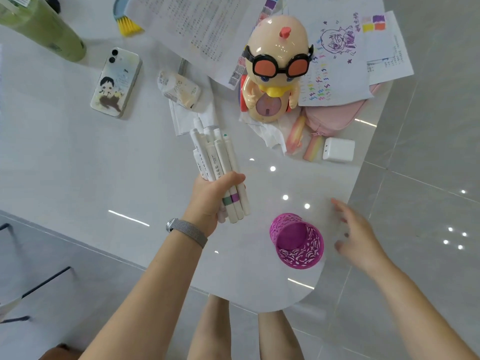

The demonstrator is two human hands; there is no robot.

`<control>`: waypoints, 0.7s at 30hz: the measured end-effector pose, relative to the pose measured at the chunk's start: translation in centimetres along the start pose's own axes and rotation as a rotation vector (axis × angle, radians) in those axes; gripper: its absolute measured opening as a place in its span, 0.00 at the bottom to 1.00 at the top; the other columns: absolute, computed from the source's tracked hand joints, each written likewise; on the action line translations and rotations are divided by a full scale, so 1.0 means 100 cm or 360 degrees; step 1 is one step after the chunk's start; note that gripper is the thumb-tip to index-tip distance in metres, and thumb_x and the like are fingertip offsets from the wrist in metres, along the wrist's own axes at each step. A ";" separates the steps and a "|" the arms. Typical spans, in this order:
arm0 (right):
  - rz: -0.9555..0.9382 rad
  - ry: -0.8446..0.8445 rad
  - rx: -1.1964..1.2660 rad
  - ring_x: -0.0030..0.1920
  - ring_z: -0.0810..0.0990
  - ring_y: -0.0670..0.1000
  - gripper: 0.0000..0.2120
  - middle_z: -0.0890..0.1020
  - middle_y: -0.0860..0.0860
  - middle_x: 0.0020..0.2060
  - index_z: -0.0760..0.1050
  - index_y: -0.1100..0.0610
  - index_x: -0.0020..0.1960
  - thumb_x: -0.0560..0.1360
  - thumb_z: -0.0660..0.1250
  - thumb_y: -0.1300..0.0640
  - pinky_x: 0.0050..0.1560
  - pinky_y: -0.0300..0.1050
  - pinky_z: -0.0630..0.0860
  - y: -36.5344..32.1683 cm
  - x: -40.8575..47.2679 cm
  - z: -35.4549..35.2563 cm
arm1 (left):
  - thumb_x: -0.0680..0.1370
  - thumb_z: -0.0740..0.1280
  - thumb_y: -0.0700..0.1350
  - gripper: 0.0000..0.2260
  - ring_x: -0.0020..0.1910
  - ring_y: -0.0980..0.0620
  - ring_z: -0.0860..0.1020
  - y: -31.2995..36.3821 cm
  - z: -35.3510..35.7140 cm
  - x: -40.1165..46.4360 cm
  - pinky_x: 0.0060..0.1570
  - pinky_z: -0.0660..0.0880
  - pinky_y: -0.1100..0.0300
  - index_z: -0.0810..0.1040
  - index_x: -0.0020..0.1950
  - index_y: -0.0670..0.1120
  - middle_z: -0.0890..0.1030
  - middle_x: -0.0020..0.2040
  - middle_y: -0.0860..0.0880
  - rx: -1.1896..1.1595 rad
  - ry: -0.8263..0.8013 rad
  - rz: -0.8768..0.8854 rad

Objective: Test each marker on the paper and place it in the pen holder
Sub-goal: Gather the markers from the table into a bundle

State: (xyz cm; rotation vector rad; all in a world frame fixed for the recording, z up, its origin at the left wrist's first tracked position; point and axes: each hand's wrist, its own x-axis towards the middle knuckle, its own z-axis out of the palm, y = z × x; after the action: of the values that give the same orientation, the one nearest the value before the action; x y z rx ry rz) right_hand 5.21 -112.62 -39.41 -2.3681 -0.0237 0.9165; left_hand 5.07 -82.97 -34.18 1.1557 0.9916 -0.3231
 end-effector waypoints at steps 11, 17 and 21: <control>-0.0550 0.0096 0.0486 0.69 0.66 0.44 0.45 0.69 0.37 0.66 0.64 0.37 0.65 0.52 0.81 0.39 0.69 0.46 0.64 -0.042 -0.005 0.064 | 0.64 0.70 0.42 0.15 0.34 0.51 0.81 -0.018 0.011 -0.019 0.42 0.79 0.52 0.77 0.48 0.40 0.81 0.32 0.49 -0.0138 -0.0002 0.0026; 0.0117 0.0202 0.1321 0.55 0.79 0.42 0.38 0.79 0.45 0.56 0.69 0.50 0.65 0.60 0.82 0.56 0.47 0.33 0.78 -0.081 -0.017 0.063 | 0.64 0.71 0.43 0.16 0.35 0.50 0.81 -0.009 0.000 -0.060 0.41 0.80 0.50 0.76 0.50 0.39 0.80 0.32 0.48 -0.0029 0.0061 0.0144; 0.0300 0.0141 0.1484 0.52 0.82 0.47 0.38 0.82 0.48 0.53 0.73 0.52 0.63 0.56 0.78 0.42 0.45 0.36 0.77 -0.100 -0.065 0.030 | 0.64 0.71 0.42 0.14 0.35 0.50 0.82 0.002 -0.008 -0.119 0.44 0.79 0.48 0.77 0.48 0.40 0.81 0.32 0.48 -0.0056 0.0127 0.0174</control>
State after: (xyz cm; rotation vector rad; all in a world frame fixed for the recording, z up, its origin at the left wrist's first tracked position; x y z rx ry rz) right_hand 0.30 -104.27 -31.91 -1.5407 0.5496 0.6840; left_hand -1.76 -85.28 -24.70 1.1934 0.9955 -0.1724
